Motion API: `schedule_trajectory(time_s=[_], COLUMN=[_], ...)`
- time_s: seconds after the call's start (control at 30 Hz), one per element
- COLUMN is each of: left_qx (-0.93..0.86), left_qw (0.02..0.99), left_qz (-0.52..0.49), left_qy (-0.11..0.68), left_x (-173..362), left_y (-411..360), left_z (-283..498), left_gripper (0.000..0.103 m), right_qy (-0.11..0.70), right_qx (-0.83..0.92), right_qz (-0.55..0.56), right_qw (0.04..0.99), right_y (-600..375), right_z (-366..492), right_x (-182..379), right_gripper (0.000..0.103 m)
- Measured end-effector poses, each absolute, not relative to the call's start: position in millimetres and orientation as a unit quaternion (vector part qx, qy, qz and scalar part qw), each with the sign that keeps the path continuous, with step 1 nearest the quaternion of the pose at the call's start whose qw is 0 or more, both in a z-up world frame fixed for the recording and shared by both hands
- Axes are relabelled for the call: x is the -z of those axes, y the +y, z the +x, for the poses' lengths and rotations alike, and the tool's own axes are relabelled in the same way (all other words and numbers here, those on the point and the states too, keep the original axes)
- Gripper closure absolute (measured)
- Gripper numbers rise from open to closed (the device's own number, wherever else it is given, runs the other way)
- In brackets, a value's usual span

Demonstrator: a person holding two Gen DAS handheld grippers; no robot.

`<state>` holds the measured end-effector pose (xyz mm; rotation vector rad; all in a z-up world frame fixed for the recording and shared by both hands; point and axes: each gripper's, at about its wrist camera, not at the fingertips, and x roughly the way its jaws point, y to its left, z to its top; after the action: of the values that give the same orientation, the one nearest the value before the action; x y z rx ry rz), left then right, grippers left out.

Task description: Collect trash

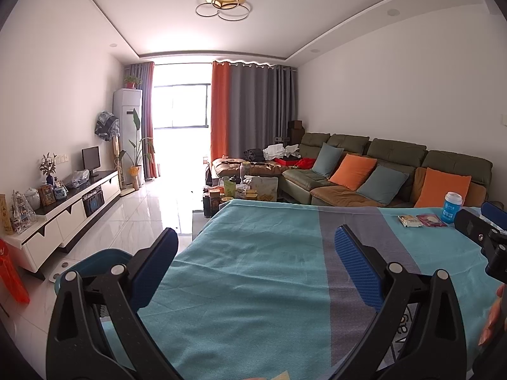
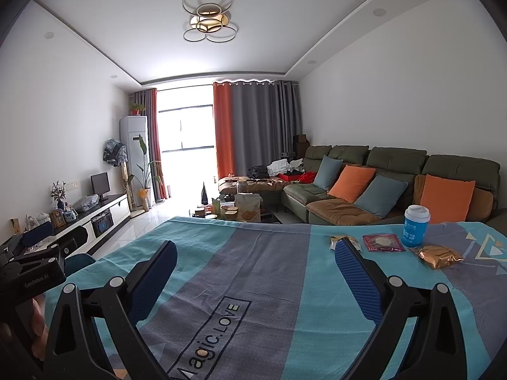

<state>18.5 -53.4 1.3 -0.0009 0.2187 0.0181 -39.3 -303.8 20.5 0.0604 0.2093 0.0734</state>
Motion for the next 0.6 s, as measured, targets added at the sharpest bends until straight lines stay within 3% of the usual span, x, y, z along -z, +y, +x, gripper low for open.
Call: schedule_trajectory(time_s=[0.6], left_qx=[-0.007], left_qw=[0.994], left_qz=[-0.003], left_qy=[0.11], left_x=[-0.8], left_y=[-52.0], left_z=[19.4], left_gripper=[0.006], right_qy=[0.103], right_qx=[-0.035], right_qz=[0.032], right_qw=[0.994], right_y=[-306.0], right_z=[-39.5], right_x=[-20.7], right_gripper=[0.007])
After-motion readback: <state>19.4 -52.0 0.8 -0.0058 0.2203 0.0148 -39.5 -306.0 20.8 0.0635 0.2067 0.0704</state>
